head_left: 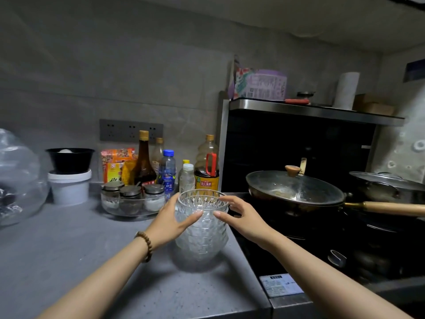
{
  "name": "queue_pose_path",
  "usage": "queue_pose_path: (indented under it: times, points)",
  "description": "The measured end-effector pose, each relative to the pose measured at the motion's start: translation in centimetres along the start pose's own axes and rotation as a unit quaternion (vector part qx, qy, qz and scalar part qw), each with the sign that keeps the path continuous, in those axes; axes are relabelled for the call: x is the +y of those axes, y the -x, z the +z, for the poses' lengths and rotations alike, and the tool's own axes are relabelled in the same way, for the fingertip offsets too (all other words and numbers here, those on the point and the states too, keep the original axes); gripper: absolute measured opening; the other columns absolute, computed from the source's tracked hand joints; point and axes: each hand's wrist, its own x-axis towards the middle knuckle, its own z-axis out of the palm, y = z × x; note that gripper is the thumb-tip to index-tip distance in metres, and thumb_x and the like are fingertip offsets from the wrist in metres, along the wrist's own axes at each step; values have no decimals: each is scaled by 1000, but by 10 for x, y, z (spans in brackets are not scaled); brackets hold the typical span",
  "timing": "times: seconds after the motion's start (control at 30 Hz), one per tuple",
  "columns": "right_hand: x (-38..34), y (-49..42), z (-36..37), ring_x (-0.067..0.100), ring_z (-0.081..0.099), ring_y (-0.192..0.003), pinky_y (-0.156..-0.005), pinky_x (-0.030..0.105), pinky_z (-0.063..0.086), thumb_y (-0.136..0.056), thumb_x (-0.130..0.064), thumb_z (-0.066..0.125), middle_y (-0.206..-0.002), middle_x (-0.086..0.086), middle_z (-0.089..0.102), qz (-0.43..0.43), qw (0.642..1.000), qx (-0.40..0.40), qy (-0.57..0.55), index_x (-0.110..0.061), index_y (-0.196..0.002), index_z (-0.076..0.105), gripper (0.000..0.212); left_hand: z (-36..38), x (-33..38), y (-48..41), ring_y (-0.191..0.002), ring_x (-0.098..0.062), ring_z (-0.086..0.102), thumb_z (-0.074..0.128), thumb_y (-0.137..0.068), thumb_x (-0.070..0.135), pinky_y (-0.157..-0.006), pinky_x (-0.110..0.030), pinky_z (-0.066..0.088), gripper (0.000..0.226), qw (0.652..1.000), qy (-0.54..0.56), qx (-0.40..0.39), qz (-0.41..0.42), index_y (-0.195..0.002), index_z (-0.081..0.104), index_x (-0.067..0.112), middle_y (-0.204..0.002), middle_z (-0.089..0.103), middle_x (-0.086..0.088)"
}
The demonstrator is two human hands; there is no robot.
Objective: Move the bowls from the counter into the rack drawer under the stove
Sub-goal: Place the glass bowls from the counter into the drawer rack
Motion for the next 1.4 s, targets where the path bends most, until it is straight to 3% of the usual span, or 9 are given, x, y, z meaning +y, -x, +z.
queue_pose_path:
  times: [0.17, 0.37, 0.57, 0.67, 0.8, 0.93, 1.1, 1.27, 1.4]
  points:
    - [7, -3, 7, 14, 46, -130, -112, 36, 35, -69, -46, 77, -131, -5, 57, 8, 1000, 19, -9, -28, -108, 59, 46, 4, -6, -2, -130, -14, 39, 51, -45, 89, -107, -36, 34, 115, 999, 44, -28, 0, -140, 30, 27, -146, 40, 2]
    - [5, -3, 8, -10, 54, -104, -77, 0, 38, -70, -35, 80, -111, -6, 68, -14, 997, 59, -49, -14, -91, 57, 37, 6, 3, -2, -123, -5, 34, 56, -63, 72, -102, -32, 31, 84, 996, 89, -2, 17, -133, 25, 38, -142, 36, 9]
    - [-23, 6, -10, -16, 60, -91, -73, -3, 39, -72, -28, 79, -98, -4, 71, -68, 989, 88, -95, -7, -86, 57, 34, -1, 30, -5, -139, -19, 30, 53, -41, 91, -111, -41, 29, 127, 987, 154, 26, 49, -146, 6, 38, -155, 24, 2]
    - [-38, 18, -21, -2, 66, -94, -82, 8, 47, -70, -35, 77, -97, 4, 73, -91, 982, 96, -136, -4, -85, 55, 41, 5, 51, 1, -139, -14, 29, 57, -40, 88, -106, -30, 28, 127, 968, 232, 28, 85, -144, 2, 42, -156, 19, 3]
    - [-44, 43, -41, 7, 65, -100, -96, 30, 47, -67, -48, 72, -92, 0, 71, -72, 981, 88, -158, -7, -78, 52, 46, 25, 72, 11, -138, -11, 31, 62, -44, 84, -108, -46, 37, 114, 947, 305, 28, 97, -139, 9, 50, -155, 17, 12]
    - [-37, 78, -72, 0, 57, -116, -105, 32, 40, -66, -54, 68, -115, -13, 67, -42, 991, 58, -114, -16, -66, 60, 39, 54, 100, 33, -101, 8, 55, 63, -59, 74, -73, -19, 56, 88, 925, 369, -60, 70, -132, 25, 43, -135, 39, 15]
    - [-21, 133, -113, 2, 67, -83, -79, 17, 49, -75, -40, 63, -82, -3, 74, 1, 996, -22, -88, -17, -74, 71, 24, 106, 123, 52, -92, -19, 71, 56, -69, 72, -86, -34, 56, 74, 903, 371, -218, -7, -131, 31, 40, -114, 59, 13]
    - [18, 186, -141, 8, 70, -83, -76, 15, 50, -78, -25, 63, -84, 3, 76, 68, 992, -29, -104, -10, -86, 76, 22, 168, 136, 78, -63, -15, 70, 56, -67, 63, -82, -34, 57, 72, 876, 370, -301, -68, -130, 36, 34, -108, 65, 2]
    - [50, 228, -156, 16, 72, -88, -80, 21, 54, -77, -21, 67, -93, 9, 76, 138, 983, -45, -115, -14, -93, 75, 20, 220, 130, 106, -90, -29, 71, 58, -62, 67, -89, -43, 54, 77, 858, 350, -359, -112, -126, 42, 27, -117, 65, -4]
